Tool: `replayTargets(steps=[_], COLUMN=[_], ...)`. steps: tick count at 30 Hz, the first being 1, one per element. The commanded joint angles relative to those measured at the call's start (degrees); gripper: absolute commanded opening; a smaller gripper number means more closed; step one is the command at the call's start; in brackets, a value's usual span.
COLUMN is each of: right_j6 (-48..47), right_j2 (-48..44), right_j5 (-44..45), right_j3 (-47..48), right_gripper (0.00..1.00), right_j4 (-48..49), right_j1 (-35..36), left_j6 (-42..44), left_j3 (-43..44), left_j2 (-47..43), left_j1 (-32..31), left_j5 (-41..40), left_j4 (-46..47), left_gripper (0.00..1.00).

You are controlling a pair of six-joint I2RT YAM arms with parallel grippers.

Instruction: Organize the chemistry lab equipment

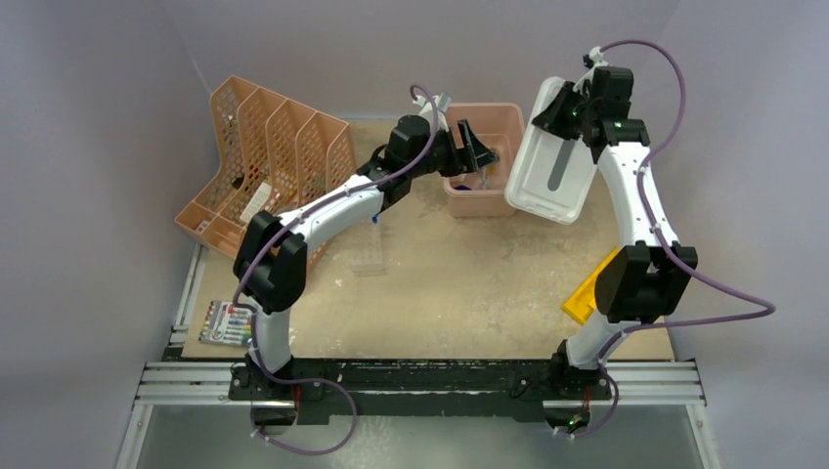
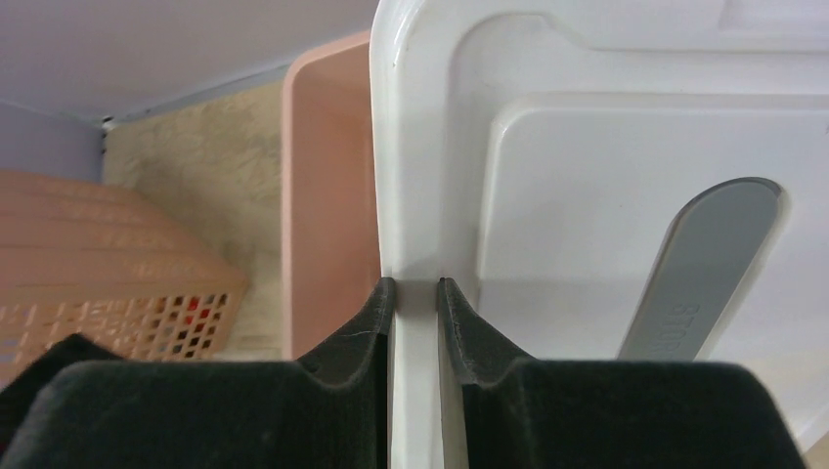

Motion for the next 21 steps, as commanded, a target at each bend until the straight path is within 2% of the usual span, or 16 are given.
replayTargets(steps=[1, 7, 10, 17, 21], right_j6=[4.9, 6.7, 7.2, 7.8, 7.5], right_j2=[-3.7, -1.2, -0.1, 0.7, 0.2], right_j5=[-4.1, -4.1, -4.2, -4.7, -4.7], right_j3=[-0.1, 3.5, 5.2, 6.7, 6.2], right_gripper=[0.0, 0.0, 0.0, 0.0, 0.0], right_j4=[6.5, 6.2, 5.2, 4.9, 5.5], right_j1=[4.0, 6.6, 7.0, 7.5, 7.5], left_j6=[-2.7, -5.2, -5.1, -3.5, -1.5], left_j3=[2.8, 1.5, 0.4, -0.6, -0.8], left_j2=[2.4, 4.4, 4.1, 3.3, 1.3], left_j1=[-1.5, -2.1, -2.2, -2.2, -2.1], left_j5=[3.5, 6.5, 7.0, 6.3, 5.5], left_j4=[3.8, 6.1, 6.8, 6.2, 5.1], left_gripper=[0.71, 0.6, 0.51, 0.27, 0.09])
